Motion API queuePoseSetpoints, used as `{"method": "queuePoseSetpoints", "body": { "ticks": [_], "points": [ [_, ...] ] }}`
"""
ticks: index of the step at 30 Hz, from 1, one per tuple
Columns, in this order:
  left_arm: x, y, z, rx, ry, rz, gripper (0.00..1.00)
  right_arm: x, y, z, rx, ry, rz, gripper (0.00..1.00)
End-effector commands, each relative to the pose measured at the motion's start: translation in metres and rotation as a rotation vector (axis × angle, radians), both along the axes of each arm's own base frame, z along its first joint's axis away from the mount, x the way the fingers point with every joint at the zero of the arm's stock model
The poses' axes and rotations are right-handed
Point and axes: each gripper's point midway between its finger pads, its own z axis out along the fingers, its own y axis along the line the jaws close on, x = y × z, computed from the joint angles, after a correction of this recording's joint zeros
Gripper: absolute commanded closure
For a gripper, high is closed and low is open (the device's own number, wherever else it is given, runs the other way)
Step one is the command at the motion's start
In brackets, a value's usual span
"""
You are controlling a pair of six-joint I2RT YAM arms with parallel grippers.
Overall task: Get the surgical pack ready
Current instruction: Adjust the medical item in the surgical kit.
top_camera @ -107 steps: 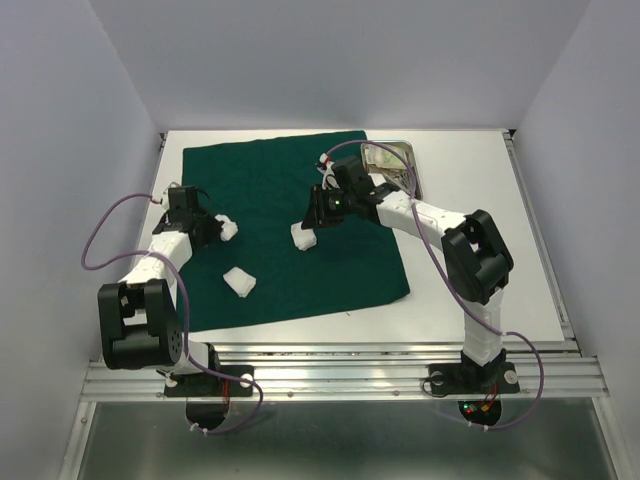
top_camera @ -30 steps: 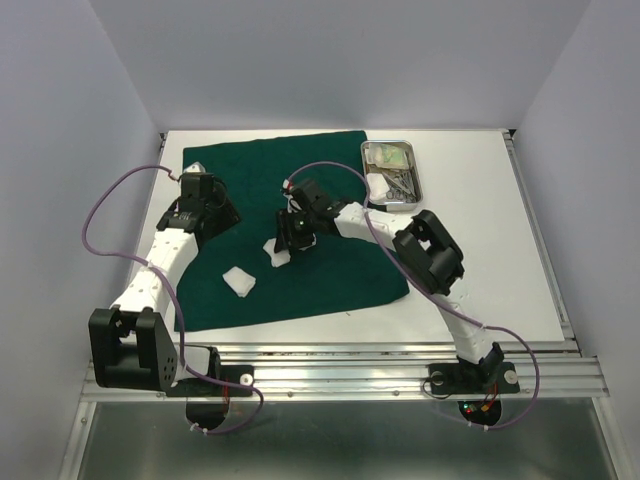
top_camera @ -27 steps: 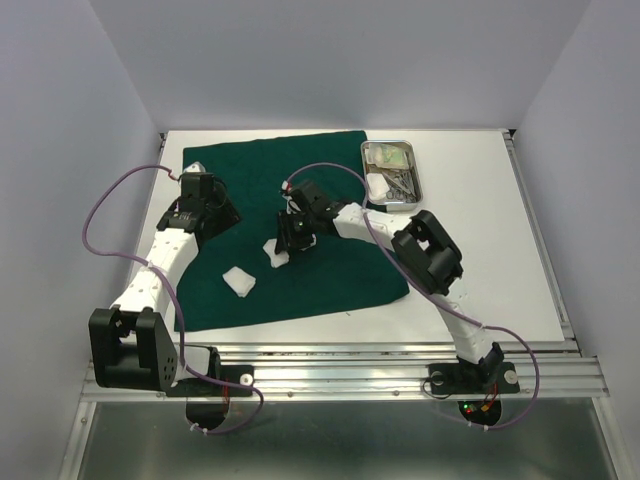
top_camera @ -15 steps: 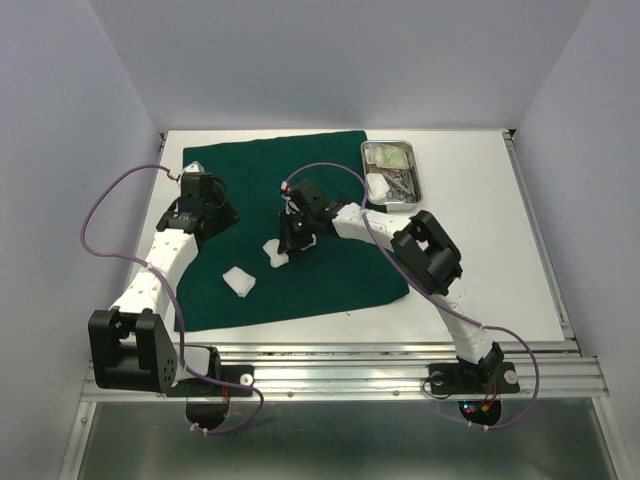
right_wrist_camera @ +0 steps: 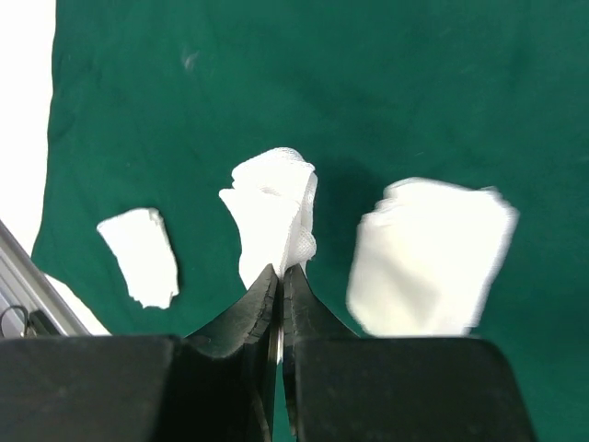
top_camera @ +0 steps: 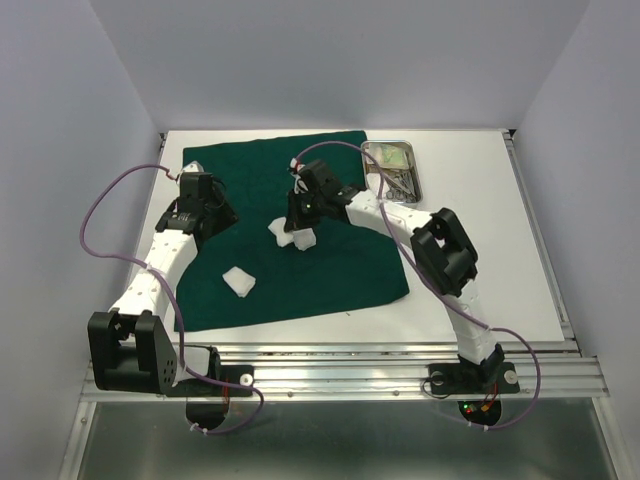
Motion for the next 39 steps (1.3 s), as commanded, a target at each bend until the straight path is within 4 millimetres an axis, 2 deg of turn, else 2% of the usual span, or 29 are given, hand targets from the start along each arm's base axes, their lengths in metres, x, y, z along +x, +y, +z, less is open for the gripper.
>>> {"method": "queuePoseSetpoints", "body": {
  "ticks": [1,3,10,22,39],
  "points": [
    [0.000,0.003,0.012,0.005,-0.040,-0.003,0.49,0.026,-0.016,0.041,0.032,-0.080,-0.038,0.99],
    [0.000,0.002,0.011,0.001,-0.039,-0.007,0.49,0.023,-0.017,0.037,0.028,-0.070,-0.035,0.99],
    [0.000,0.001,0.010,0.003,-0.033,-0.013,0.49,0.036,-0.036,0.023,0.009,-0.041,-0.075,0.99],
    [0.002,-0.002,0.006,-0.010,-0.024,-0.024,0.50,0.033,-0.045,-0.005,-0.045,0.013,-0.075,0.99],
    [0.000,-0.001,0.004,-0.006,-0.015,-0.025,0.50,0.031,-0.056,-0.026,-0.105,0.038,-0.103,0.97]
  ]
}}
